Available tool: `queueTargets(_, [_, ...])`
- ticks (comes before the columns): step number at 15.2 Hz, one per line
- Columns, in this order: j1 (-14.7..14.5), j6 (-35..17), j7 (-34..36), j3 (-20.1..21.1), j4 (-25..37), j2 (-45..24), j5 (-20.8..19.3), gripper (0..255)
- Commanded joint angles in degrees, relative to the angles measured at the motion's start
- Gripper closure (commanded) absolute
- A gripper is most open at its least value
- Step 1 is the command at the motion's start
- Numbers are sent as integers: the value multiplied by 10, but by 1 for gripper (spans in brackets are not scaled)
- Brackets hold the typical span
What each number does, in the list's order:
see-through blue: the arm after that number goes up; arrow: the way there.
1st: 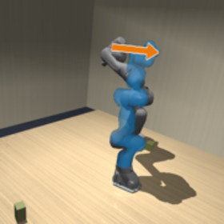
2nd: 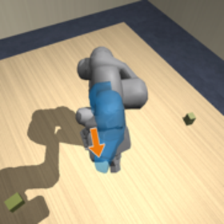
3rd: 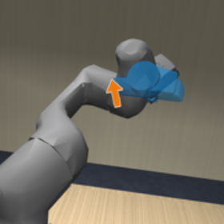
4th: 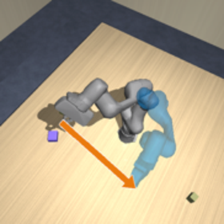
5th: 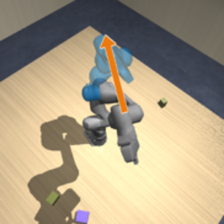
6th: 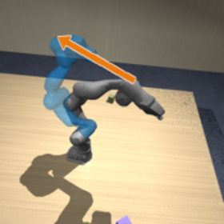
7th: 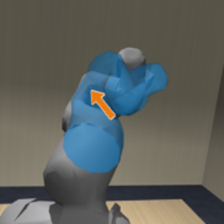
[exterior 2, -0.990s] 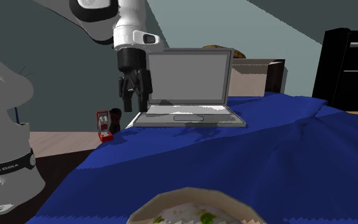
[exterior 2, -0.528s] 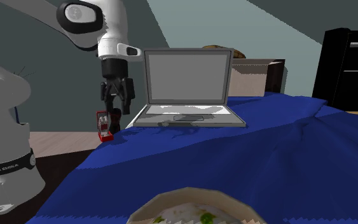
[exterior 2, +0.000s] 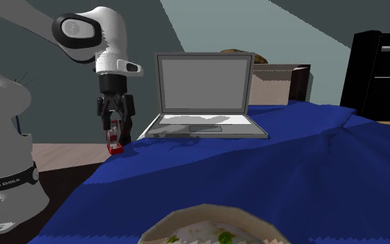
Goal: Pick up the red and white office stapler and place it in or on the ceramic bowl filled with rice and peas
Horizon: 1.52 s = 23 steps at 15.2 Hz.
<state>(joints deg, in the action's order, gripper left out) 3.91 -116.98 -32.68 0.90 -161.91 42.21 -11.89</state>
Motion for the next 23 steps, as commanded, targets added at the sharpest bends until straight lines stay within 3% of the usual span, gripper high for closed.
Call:
queueTargets(1, [2,-19,2,-1,-12,-7,-3,0])
queueTargets(3, [6,-45,4,-4,-26,-18,-9,0])
queueTargets(11, [6,-45,4,-4,-26,-18,-9,0])
queueTargets(12, [6,-45,4,-4,-26,-18,-9,255])
queueTargets(21, [6,-44,4,-4,-26,-18,-9,255])
queueTargets(22, [6,-44,4,-4,-26,-18,-9,0])
queueTargets(23, [-23,-33,-61,-16,-18,-14,-5,0])
